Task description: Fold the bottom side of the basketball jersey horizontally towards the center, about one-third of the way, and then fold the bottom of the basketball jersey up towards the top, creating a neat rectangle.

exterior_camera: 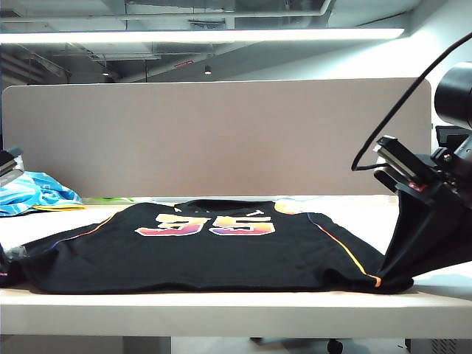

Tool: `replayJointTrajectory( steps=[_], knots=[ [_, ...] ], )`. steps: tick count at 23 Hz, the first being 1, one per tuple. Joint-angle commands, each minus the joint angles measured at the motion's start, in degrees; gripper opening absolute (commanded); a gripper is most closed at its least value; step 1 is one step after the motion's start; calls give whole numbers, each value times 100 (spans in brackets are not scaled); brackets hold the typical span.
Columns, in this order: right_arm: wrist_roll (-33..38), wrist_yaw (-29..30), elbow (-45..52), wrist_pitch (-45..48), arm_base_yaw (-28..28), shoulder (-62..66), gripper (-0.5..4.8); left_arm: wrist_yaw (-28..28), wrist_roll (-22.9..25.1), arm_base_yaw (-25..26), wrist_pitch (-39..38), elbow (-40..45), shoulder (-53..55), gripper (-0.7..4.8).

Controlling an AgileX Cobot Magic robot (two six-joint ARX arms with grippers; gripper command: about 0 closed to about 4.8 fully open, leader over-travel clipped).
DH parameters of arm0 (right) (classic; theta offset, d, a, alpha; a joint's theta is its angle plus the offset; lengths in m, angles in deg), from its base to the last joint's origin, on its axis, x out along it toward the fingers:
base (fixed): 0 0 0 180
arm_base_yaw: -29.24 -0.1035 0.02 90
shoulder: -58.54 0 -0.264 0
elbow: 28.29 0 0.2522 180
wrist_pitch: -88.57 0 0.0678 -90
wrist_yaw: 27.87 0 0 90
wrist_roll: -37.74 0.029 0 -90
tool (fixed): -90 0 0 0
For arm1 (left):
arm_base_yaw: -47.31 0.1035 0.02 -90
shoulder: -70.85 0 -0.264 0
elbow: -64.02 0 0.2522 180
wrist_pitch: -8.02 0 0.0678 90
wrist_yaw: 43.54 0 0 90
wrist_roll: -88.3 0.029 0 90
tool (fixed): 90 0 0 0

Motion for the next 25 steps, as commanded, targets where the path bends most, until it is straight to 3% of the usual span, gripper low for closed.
replayJointTrajectory(
  steps=[1, 4, 6, 10, 14, 17, 20, 25],
  knots=[
    [-42, 4, 2, -260, -7, -186, -7, -739, 111, -24, -844, 162, -79, -6],
    [-280, -7, 2, -1075, -11, -944, -7, -1429, 68, -365, -1478, 168, -1084, -6],
    [-326, 13, 0, -1600, -33, -1720, -7, -1311, -750, -901, -1497, 162, -2236, -6],
    [-234, 9, -2, -2457, -122, -3077, -7, -1329, -1805, -1851, -1851, 164, -3652, -6],
    [-197, -22, -2, -3318, -160, -4116, -7, -1700, -2365, -2625, -2592, 164, -4686, -6],
    [-15, -181, -2, -4092, -160, -5154, -7, -2050, -3156, -3416, -3423, 162, -5936, -6],
    [334, -496, -7, -4094, -153, -5761, -7, -2280, -3611, -3598, -3711, 162, -6712, -6],
    [636, -940, -92, -2476, -142, -5379, -7, -3040, -3526, -3587, -2577, 162, -6671, -6]
  ],
)
